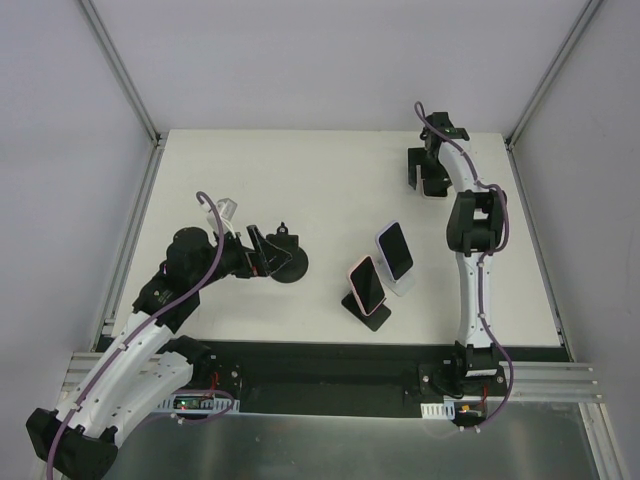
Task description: Place the phone on the phone stand
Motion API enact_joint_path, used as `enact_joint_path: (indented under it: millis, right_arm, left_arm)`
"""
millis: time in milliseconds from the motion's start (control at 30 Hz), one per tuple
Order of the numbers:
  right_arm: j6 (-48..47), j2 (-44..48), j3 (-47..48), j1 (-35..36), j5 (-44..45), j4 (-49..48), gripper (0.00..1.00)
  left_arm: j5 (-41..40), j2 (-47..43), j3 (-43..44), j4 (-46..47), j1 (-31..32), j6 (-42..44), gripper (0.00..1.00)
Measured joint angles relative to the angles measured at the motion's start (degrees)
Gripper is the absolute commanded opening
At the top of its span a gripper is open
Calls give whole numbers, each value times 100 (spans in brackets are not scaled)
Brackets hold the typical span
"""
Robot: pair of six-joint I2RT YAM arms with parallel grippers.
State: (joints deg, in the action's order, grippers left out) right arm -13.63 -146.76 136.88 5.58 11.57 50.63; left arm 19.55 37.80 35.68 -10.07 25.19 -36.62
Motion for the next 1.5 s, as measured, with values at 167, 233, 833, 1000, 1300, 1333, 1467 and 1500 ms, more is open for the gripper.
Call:
enact_joint_path:
  millis: [167,233,833,1000,1300,1333,1467,1500]
  right_arm:
    - [-26,-7,31,-155,-455,28,96]
    - [-44,-7,48,-199,-597,55,96]
    - [-485,356,-662,-55,348,-190,96]
    - [-645,356,-660,-146,42,-181,96]
    - [-839,138,-326,-533,-1292,208,89]
    - [-876,127,-304,-538,-1305,236,86]
    - [-960,83,-214,-529,-1303,328,74]
    - [-975,63,-173,-525,-1292,363,69]
  left_arm:
    - [52,59,61,2,0,-4,97]
    - [96,72,63,2,0,-4,97]
    - [144,188,63,2,0,-28,97]
    - [151,192,63,2,0,-35,97]
    - [267,188,63,2,0,-61,97]
    - [273,188,63,0,0,-72,97]
    - [284,190,83,2,0,-122,97]
    - [293,192,92,0,0,-133,97]
